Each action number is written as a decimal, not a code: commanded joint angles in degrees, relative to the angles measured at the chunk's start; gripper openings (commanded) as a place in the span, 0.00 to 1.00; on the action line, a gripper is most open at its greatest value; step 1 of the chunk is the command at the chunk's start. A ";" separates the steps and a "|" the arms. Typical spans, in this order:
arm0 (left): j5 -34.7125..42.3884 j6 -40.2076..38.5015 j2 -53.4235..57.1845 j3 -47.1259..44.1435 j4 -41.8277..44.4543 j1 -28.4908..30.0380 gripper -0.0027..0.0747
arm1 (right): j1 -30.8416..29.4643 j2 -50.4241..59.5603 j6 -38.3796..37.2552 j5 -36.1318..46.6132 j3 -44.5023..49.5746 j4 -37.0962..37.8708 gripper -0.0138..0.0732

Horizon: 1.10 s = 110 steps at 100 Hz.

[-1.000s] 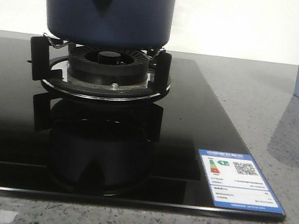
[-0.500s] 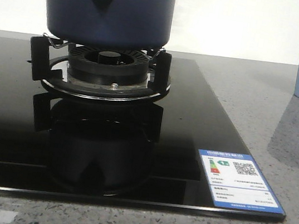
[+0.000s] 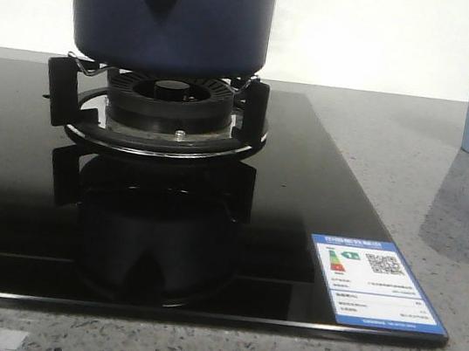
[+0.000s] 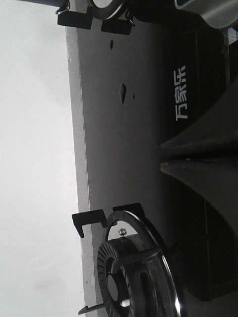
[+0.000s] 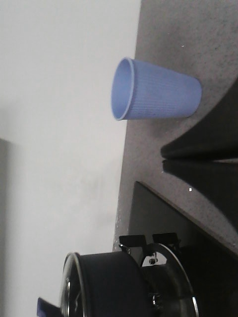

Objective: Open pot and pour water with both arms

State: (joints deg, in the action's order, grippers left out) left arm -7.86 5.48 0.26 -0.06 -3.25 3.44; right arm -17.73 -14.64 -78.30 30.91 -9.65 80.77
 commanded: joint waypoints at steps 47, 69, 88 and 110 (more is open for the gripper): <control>4.09 -0.57 1.58 -0.53 -0.41 0.06 0.01 | 17.55 -4.96 57.85 -11.70 4.77 -58.98 0.09; 4.09 -0.57 1.58 -0.53 -0.41 0.06 0.01 | 20.32 4.76 72.45 -20.39 9.58 -73.45 0.09; 4.09 -0.57 1.58 -0.53 -0.41 0.06 0.01 | 18.61 15.99 72.58 -35.08 11.70 -73.45 0.09; 4.06 -0.57 1.58 -0.53 -0.41 0.06 0.01 | 18.17 16.33 72.70 -36.68 11.70 -73.45 0.09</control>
State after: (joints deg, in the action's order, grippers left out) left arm -8.09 5.48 0.26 -0.06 -3.25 3.44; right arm 0.85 0.64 -6.37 -9.03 0.67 7.35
